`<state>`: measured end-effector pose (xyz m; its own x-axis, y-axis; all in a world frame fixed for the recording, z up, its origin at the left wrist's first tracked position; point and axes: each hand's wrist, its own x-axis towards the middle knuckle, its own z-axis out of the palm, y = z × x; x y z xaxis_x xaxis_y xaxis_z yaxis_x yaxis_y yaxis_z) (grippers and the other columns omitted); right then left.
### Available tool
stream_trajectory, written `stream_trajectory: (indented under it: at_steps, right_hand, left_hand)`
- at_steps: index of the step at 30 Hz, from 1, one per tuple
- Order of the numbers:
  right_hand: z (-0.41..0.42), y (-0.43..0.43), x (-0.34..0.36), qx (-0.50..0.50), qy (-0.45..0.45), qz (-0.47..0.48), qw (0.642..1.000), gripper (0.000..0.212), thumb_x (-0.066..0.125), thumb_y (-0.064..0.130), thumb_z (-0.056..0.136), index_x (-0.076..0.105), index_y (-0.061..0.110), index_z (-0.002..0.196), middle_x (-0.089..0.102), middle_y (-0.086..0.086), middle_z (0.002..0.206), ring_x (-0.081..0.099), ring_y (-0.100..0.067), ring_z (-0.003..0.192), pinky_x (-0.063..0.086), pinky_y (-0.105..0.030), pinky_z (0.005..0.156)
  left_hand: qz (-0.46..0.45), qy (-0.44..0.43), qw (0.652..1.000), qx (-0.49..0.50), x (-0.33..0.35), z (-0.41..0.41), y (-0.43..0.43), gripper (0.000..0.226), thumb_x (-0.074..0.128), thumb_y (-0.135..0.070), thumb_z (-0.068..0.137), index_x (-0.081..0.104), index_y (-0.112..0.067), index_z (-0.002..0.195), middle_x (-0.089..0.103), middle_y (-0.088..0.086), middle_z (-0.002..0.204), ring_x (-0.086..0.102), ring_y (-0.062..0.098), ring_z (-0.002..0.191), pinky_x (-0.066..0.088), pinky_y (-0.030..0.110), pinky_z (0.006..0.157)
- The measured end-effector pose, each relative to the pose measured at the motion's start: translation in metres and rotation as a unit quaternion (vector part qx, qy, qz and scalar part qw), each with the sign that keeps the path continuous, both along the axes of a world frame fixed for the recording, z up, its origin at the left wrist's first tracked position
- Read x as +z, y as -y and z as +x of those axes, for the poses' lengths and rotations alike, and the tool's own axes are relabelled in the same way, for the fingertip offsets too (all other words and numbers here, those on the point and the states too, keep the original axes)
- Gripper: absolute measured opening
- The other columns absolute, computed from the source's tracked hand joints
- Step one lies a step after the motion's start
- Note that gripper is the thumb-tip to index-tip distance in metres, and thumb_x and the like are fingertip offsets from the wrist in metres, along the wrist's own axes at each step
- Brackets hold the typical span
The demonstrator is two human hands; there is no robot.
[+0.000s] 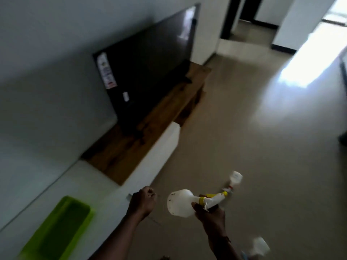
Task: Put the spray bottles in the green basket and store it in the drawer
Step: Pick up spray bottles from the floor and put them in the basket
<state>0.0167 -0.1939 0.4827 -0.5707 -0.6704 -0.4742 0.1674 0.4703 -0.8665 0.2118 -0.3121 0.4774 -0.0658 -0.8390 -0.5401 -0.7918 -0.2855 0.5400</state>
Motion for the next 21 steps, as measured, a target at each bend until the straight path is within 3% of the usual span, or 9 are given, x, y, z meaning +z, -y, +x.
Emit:
stream_trajectory:
  at_steps: [4,8,10,13,17,21]
  right_hand:
    - [0.039,0.034,0.023,0.130,0.010,-0.019,0.991,0.030,0.080,0.009,0.072,0.068,0.020,0.097,0.071,-0.006,0.099,0.066,-0.023,0.093,0.057,-0.038,0.071]
    - [0.090,0.058,0.041,0.254,-0.011,-0.024,0.967,0.029,0.080,0.016,0.073,0.068,0.019,0.099,0.071,-0.002,0.097,0.065,-0.021,0.092,0.055,-0.040,0.077]
    - [0.119,0.064,0.045,0.308,-0.027,-0.019,0.951,0.030,0.080,0.019,0.072,0.067,0.022,0.098,0.068,0.006,0.091,0.064,-0.016,0.089,0.055,-0.040,0.081]
    - [0.169,0.067,0.054,0.384,-0.028,-0.020,0.923,0.034,0.081,0.016,0.071,0.067,0.022,0.101,0.068,0.005,0.091,0.064,-0.016,0.089,0.055,-0.040,0.084]
    - [0.239,0.065,0.052,0.479,-0.068,-0.028,0.875,0.035,0.084,0.020,0.067,0.068,0.026,0.097,0.068,0.006,0.087,0.066,-0.017,0.090,0.056,-0.040,0.084]
    - [0.312,0.059,0.047,0.564,-0.121,-0.044,0.816,0.043,0.084,0.023,0.067,0.069,0.015,0.107,0.071,-0.001,0.095,0.065,-0.018,0.092,0.048,-0.026,0.074]
  left_hand:
    - [-0.018,0.025,0.994,0.105,0.032,0.068,-0.019,0.024,0.057,-0.031,0.087,0.065,-0.019,0.106,0.071,0.007,0.112,0.063,0.028,0.106,0.047,0.028,0.081]
    - [-0.025,0.018,0.974,0.224,0.049,0.135,-0.046,0.015,0.059,-0.031,0.082,0.062,-0.024,0.094,0.072,0.007,0.092,0.065,0.031,0.096,0.055,0.038,0.081]
    - [-0.030,0.025,0.962,0.271,0.053,0.167,-0.065,0.024,0.058,-0.034,0.082,0.065,-0.021,0.100,0.071,0.008,0.099,0.064,0.031,0.098,0.053,0.038,0.084]
    - [-0.030,0.023,0.940,0.339,0.059,0.213,-0.101,0.029,0.056,-0.031,0.087,0.068,-0.016,0.109,0.069,0.012,0.110,0.063,0.032,0.104,0.048,0.033,0.080]
    - [-0.022,0.021,0.909,0.415,0.054,0.268,-0.151,0.015,0.059,-0.032,0.086,0.064,-0.025,0.099,0.071,0.012,0.107,0.062,0.032,0.106,0.043,0.029,0.075]
    - [-0.005,0.023,0.886,0.463,0.042,0.316,-0.186,0.025,0.061,-0.034,0.085,0.065,-0.021,0.106,0.073,0.010,0.097,0.066,0.029,0.099,0.048,0.029,0.077]
